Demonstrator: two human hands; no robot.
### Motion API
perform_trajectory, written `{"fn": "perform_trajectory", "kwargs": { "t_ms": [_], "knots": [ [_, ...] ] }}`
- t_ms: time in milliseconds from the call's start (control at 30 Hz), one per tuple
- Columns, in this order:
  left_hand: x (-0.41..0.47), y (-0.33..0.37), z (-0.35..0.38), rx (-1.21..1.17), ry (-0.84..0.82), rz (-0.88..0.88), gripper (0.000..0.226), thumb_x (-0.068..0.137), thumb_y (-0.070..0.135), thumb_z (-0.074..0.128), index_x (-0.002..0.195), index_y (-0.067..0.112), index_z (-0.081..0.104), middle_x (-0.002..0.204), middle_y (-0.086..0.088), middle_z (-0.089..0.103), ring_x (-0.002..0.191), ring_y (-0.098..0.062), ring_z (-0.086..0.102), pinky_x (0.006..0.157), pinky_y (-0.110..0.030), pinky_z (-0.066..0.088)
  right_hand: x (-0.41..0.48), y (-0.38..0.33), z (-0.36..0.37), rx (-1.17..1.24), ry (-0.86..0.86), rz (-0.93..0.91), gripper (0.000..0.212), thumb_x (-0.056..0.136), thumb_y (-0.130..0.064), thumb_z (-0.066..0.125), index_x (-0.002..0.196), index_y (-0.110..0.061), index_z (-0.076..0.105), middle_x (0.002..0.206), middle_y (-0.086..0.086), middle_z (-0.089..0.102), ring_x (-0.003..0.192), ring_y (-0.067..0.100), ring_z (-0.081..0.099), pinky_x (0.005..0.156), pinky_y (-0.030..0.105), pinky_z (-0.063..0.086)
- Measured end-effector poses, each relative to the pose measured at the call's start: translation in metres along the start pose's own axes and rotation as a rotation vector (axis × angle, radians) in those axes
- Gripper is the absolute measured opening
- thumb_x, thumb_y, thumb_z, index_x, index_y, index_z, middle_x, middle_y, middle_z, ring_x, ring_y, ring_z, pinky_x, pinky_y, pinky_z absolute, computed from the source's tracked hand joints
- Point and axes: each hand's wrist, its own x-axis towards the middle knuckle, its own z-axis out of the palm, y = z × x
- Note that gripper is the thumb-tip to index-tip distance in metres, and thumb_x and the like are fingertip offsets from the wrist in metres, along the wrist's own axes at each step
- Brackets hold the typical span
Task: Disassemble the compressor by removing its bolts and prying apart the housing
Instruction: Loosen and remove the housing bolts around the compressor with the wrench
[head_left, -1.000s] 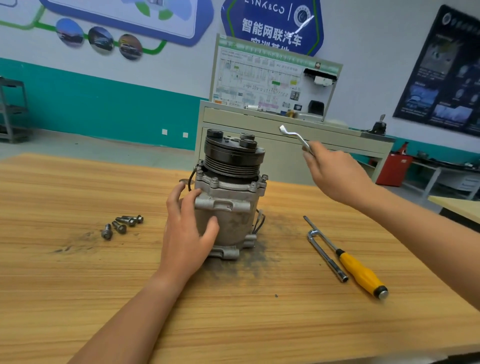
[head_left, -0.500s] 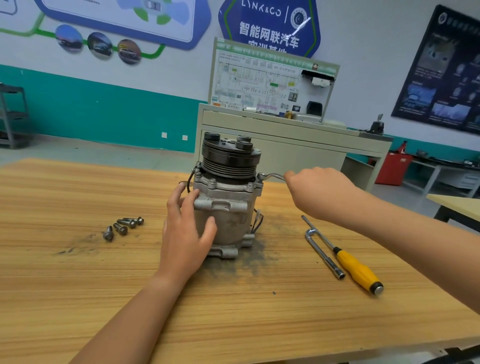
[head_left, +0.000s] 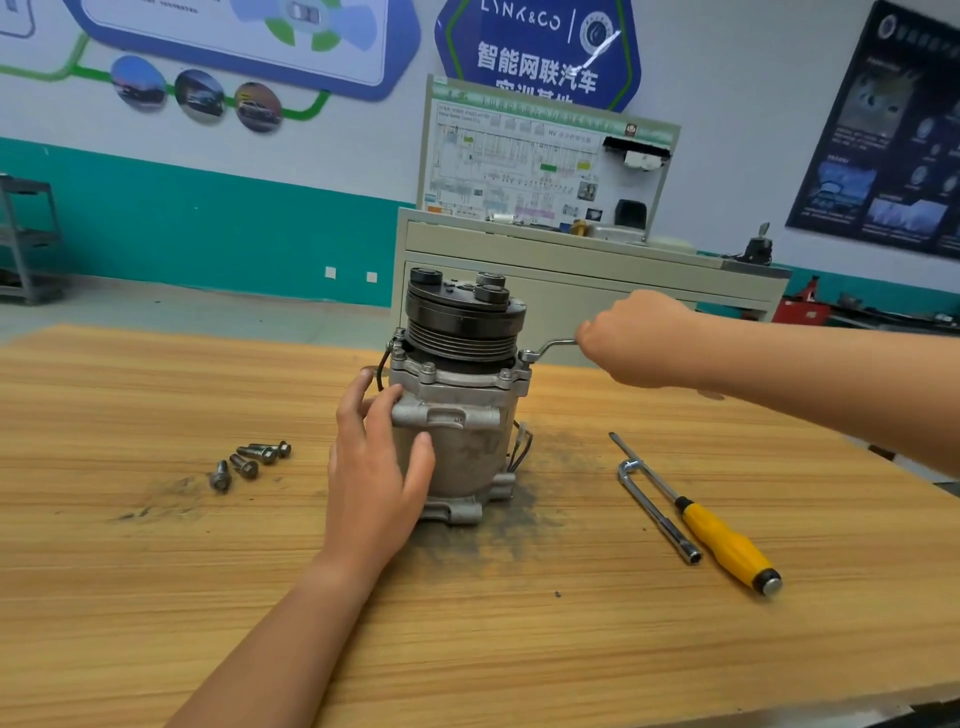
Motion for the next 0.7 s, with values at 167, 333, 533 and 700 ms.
{"fn": "perform_trajectory", "kwargs": {
  "t_ms": [167, 333, 533, 700],
  "knots": [
    [0.002, -0.006, 0.004, -0.027, 0.003, 0.017, 0.062, 0.086, 0.047, 0.034, 0.135, 0.011, 0.041, 0.149, -0.001, 0.020, 0.125, 0.005, 0.019, 0.105, -0.050, 0.035, 0.050, -0.006, 0.028, 0.192, 0.241, 0.064, 0.021, 0.093, -0.001, 0.040, 0.111, -0.006, 0.050, 0.083, 0.005, 0.058, 0.073, 0.022, 0.057, 0.059, 0.030, 0.044],
    [0.006, -0.012, 0.002, -0.037, -0.006, 0.034, 0.065, 0.084, 0.050, 0.030, 0.136, 0.014, 0.042, 0.148, -0.001, 0.021, 0.124, 0.009, 0.015, 0.104, -0.045, 0.034, 0.068, -0.022, 0.042, 0.352, 0.471, 0.103, 0.023, 0.093, -0.003, 0.041, 0.111, -0.004, 0.056, 0.099, 0.011, 0.064, 0.090, 0.027, 0.060, 0.074, 0.033, 0.045],
    [0.005, -0.007, 0.001, -0.022, -0.021, 0.030, 0.068, 0.083, 0.051, 0.029, 0.139, 0.013, 0.039, 0.150, -0.005, 0.021, 0.125, 0.007, 0.016, 0.105, -0.041, 0.030, 0.016, -0.022, 0.037, 0.904, 0.638, 0.387, 0.025, 0.100, -0.021, 0.036, 0.101, 0.000, 0.050, 0.068, 0.013, 0.058, 0.060, 0.034, 0.054, 0.050, 0.035, 0.037],
    [0.004, -0.004, -0.002, 0.012, -0.034, 0.007, 0.061, 0.087, 0.042, 0.042, 0.138, 0.010, 0.040, 0.149, -0.008, 0.022, 0.131, -0.013, 0.025, 0.105, -0.042, 0.032, -0.033, -0.025, 0.016, 0.854, 0.449, 0.320, 0.019, 0.100, -0.029, 0.030, 0.085, -0.018, 0.034, 0.057, -0.002, 0.043, 0.047, 0.016, 0.041, 0.043, 0.028, 0.021]
  ]
}}
